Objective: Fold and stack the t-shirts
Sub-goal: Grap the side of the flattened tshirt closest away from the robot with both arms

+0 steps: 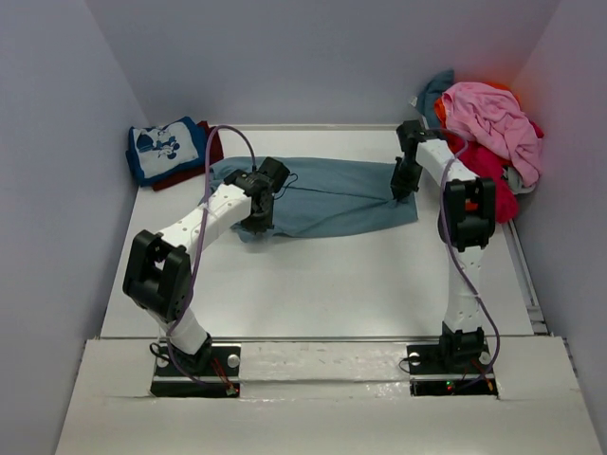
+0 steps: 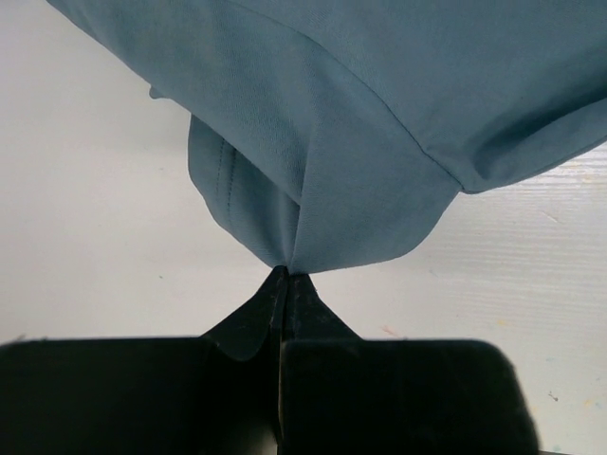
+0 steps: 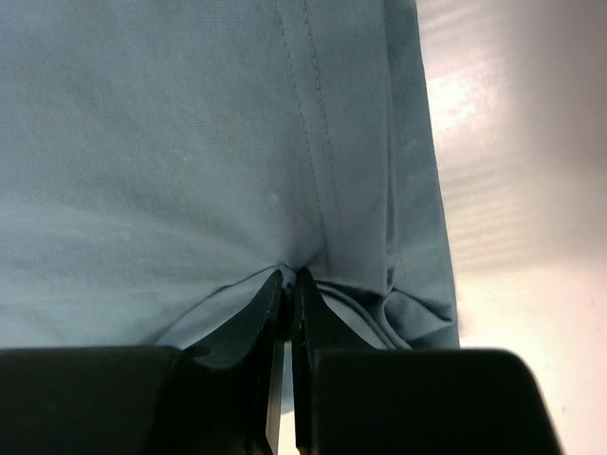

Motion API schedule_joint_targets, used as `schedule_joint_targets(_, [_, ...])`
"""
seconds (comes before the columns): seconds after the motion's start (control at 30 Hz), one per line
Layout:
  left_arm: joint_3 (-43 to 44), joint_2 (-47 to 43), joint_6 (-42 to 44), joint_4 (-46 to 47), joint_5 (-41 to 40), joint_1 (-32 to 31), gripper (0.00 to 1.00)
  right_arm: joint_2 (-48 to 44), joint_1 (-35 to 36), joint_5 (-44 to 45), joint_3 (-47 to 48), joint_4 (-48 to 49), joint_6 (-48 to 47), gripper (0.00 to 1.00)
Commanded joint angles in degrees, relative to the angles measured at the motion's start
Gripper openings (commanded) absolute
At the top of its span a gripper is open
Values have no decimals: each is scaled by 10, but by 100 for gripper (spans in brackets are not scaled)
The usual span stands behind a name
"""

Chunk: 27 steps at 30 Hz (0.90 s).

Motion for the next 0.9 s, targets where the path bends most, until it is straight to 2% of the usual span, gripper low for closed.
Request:
schedule_joint_targets(0.0, [-25, -15, -12, -24, -13, -4, 6, -76, 0, 3, -21, -19, -9, 7])
schedule_joint_targets(0.27, [-49, -21, -17, -28, -17, -4, 6, -160, 0, -2, -80, -24, -8, 7])
schedule_joint_targets(0.63, [-74, -44, -12, -39, 5, -4, 6, -295, 0, -2, -235, -29, -10, 7])
schedule_joint_targets(0.87, [-57, -73, -19, -67, -1, -4, 6, -357, 0, -2, -300, -30, -8, 7])
